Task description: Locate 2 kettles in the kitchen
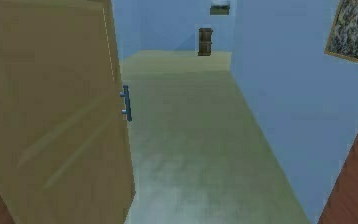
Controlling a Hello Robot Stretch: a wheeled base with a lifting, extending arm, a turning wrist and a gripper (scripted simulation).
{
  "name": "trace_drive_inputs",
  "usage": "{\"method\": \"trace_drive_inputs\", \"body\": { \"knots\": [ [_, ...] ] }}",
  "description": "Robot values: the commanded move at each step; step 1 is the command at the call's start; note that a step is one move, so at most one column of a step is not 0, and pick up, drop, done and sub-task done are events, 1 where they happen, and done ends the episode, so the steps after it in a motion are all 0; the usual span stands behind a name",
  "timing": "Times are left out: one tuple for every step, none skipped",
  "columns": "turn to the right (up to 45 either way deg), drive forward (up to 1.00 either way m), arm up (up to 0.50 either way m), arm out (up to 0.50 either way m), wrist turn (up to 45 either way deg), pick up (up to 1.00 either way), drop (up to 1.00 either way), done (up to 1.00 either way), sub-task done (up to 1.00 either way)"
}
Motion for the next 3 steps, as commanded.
{"method": "trace_drive_inputs", "body": {
  "knots": [
    [0.0,0.30,0.00,0.00,0.0,0.00,0.00,0.00,0.00],
    [0.0,1.00,0.00,0.00,0.0,0.00,0.00,0.00,0.00],
    [12.0,0.00,0.00,0.00,0.0,0.00,0.00,0.00,0.00]
  ]
}}
